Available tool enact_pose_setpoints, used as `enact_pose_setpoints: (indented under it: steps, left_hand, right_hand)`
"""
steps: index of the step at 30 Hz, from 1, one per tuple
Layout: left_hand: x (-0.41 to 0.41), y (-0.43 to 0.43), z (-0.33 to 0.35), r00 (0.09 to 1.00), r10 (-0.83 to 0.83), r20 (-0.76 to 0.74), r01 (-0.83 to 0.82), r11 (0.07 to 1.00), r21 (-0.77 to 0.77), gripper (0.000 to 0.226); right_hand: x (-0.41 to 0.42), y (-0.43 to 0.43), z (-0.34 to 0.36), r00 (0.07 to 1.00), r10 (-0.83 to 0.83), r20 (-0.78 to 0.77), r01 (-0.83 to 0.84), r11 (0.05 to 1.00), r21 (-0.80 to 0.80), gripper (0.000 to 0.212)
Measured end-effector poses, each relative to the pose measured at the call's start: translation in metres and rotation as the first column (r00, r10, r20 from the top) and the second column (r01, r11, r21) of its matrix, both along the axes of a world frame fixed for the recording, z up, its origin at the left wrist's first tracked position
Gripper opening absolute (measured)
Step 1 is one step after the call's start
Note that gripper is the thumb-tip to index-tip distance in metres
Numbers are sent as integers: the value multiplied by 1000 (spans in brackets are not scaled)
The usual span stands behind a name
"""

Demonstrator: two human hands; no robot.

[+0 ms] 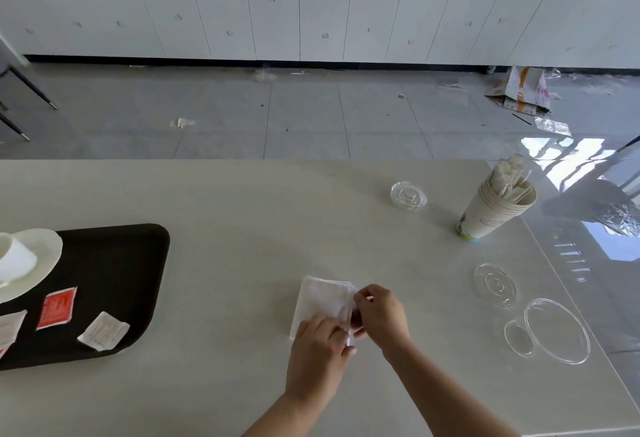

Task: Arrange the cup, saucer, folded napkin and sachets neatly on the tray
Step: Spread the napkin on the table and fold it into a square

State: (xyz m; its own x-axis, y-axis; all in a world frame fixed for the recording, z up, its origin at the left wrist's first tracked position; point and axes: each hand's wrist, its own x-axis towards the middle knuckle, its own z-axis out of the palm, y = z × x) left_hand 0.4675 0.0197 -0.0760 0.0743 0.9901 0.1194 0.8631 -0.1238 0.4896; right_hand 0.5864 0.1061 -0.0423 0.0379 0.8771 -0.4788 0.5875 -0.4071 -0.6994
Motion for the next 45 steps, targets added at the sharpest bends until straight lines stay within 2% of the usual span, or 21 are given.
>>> enact_pose_setpoints:
  steps: [2, 4, 6, 8, 13, 17, 20, 22, 23, 25, 27, 28, 35, 45]
  left_hand:
    - [2, 0, -1, 1000, -1, -15, 1, 1000, -1, 24]
    - [3, 2, -3, 999, 8, -31, -7, 1000, 21, 21]
    - [1, 1, -7, 999, 3, -54, 0, 999, 38, 18]
    - [-5, -1, -12, 997, -20, -73, 23, 999, 40, 19]
    - [-32, -8, -13, 991, -73, -113, 89, 986, 144, 21]
    - [-60, -16, -7, 993, -55, -100, 66, 992, 110, 19]
    - [-58, -11, 4, 997, 14, -82, -4, 992, 124, 17]
    - [-52, -1, 5, 988, 85, -127, -65, 987, 150, 18]
    - [-50, 4, 1, 978, 101, -180, -77, 988, 132, 28]
    - [-49, 11, -10, 949, 56, -309, -49, 998, 30, 54]
    - [-49, 12, -19, 927, 7, -376, -30, 998, -55, 64]
    - [-48, 11, -23, 926, -3, -378, -30, 996, -81, 64]
    - [-51, 14, -31, 929, -28, -368, -25, 990, -139, 67]
    - [-50, 12, -27, 923, -68, -378, -8, 980, -197, 67]
  right_hand:
    - [-2, 4, 3, 999, 31, 24, -31, 1000, 4, 28]
    - [-5, 8, 2, 978, 151, 147, -160, 986, 52, 36]
    - [-7, 13, 0, 920, 269, 286, -301, 951, 76, 36]
    - [-9, 18, 0, 890, 321, 324, -357, 932, 58, 29]
    - [-8, 13, 4, 873, 298, 386, -306, 951, -41, 23]
    - [-11, -12, 1, 868, 379, 321, -341, 924, -170, 20]
    - [-11, -26, -3, 862, 310, 402, -312, 948, -62, 27]
    - [-9, -32, -5, 851, 274, 449, -336, 940, 62, 33]
    - [-8, -34, -8, 831, 284, 478, -402, 901, 165, 44]
    - [-6, -32, -18, 727, 410, 551, -630, 717, 298, 62]
    - [-5, -24, -27, 570, 551, 609, -802, 536, 265, 65]
    - [-4, -19, -32, 522, 587, 619, -837, 492, 238, 65]
    - [13, -5, -54, 424, 598, 680, -884, 436, 168, 61]
    - [11, -12, -52, 409, 612, 677, -886, 443, 135, 61]
